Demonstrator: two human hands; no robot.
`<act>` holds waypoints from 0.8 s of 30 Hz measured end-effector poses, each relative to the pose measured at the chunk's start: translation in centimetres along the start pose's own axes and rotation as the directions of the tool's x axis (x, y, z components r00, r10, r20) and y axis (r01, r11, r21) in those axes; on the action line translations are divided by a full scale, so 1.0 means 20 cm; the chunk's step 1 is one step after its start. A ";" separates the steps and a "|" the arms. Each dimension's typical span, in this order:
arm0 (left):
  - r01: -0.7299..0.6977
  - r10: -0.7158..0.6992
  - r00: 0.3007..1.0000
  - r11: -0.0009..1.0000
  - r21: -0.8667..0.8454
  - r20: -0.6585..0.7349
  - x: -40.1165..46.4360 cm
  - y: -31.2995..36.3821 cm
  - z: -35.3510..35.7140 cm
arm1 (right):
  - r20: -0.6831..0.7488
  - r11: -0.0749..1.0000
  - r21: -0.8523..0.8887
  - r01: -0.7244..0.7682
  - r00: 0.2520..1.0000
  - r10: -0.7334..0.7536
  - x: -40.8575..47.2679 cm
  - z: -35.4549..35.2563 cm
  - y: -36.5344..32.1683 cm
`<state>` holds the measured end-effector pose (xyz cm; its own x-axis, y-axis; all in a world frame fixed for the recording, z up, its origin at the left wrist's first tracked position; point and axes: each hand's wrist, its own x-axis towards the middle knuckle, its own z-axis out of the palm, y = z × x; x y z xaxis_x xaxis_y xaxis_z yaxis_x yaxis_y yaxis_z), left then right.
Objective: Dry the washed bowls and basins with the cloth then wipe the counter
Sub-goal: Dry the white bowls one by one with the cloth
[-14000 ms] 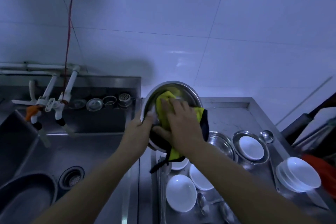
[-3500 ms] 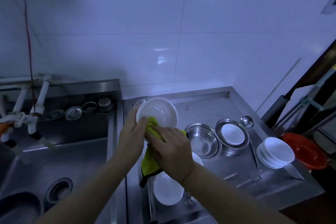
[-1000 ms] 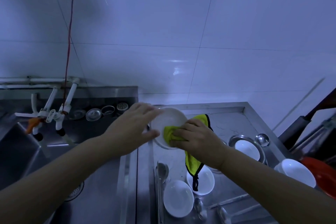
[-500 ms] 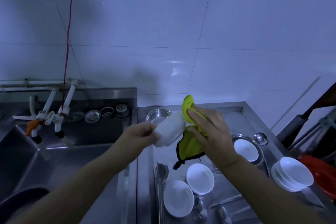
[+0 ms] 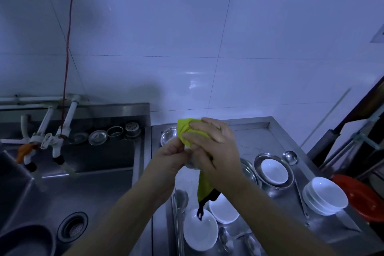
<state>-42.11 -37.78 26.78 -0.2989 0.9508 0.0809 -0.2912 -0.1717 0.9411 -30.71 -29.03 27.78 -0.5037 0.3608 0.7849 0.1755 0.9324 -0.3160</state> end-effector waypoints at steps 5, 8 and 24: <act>0.007 -0.009 1.000 0.995 -0.097 -0.021 -0.02 0.02 -0.04 | 0.056 0.826 0.399 -0.397 0.910 0.411 0.10 -0.04 0.02; -0.005 -0.005 0.998 0.988 -0.156 -0.065 -0.02 0.02 -0.06 | 0.302 0.604 0.565 -0.561 0.823 0.482 0.10 -0.08 0.05; -0.008 0.002 0.991 0.999 -0.041 -0.136 -0.06 0.00 -0.12 | 0.272 0.634 0.105 -0.766 0.635 0.723 0.13 -0.11 0.03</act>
<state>-43.98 -39.59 25.86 -0.4202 0.9067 0.0378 -0.3255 -0.1895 0.9264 -30.09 -27.46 30.80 -0.4232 0.8974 0.1251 0.4087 0.3123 -0.8576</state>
